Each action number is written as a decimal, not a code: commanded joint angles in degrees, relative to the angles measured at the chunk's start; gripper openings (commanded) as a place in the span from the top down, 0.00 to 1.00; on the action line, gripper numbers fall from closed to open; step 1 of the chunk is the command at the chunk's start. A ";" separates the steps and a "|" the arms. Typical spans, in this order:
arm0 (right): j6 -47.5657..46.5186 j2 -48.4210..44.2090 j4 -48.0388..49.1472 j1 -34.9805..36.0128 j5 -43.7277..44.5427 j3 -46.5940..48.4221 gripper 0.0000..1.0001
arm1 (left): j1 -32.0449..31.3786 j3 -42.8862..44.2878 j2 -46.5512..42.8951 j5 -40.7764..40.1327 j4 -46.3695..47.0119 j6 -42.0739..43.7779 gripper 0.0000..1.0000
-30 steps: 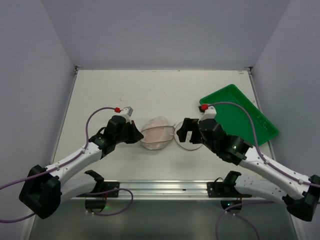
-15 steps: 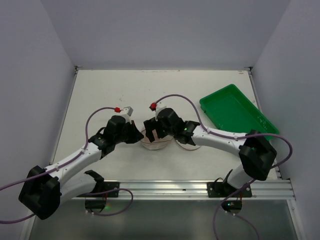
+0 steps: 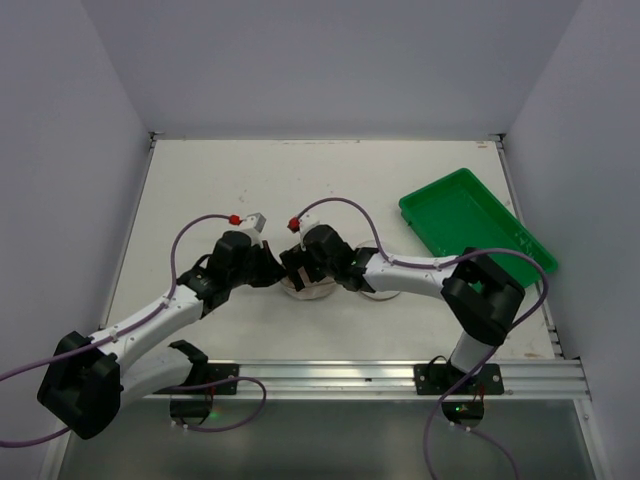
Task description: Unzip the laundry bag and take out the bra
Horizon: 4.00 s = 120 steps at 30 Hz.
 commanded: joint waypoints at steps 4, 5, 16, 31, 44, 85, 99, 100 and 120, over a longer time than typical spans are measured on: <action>1.79 3.32 -0.68 0.43 7.69 1.48 0.01 | -0.42 1.55 -1.03 0.87 0.51 0.52 1.00; 2.24 3.24 -1.65 0.43 8.16 1.57 0.02 | -0.42 1.64 -1.12 0.87 0.33 0.53 1.00; 3.48 -4.41 1.16 0.96 4.21 -3.96 0.84 | -0.51 1.29 -2.08 -1.33 -1.78 0.88 1.00; 4.70 -21.54 5.18 2.46 -16.25 -13.45 1.00 | -0.42 1.47 -2.70 -4.94 -4.51 1.14 1.00; 8.40 -33.33 22.33 2.46 -8.03 -21.01 1.00 | -0.51 -1.08 -3.22 -0.02 -2.40 0.17 1.00; 10.25 -41.49 5.82 -8.08 4.29 -1.59 1.00 | -0.42 -4.68 -4.28 -0.19 -0.73 -0.97 1.00; 8.65 -45.90 -9.74 -18.99 -8.69 15.88 1.00 | -0.51 -2.67 -3.14 1.12 -0.99 -0.79 1.00; 9.27 -45.55 -9.66 -19.08 -12.11 16.33 1.00 | -0.42 -2.14 -3.49 1.13 -1.25 -0.79 1.00; 1.80 -42.73 -14.93 -25.83 6.04 19.61 1.00 | -0.51 5.95 -7.80 -3.53 -11.54 1.93 1.00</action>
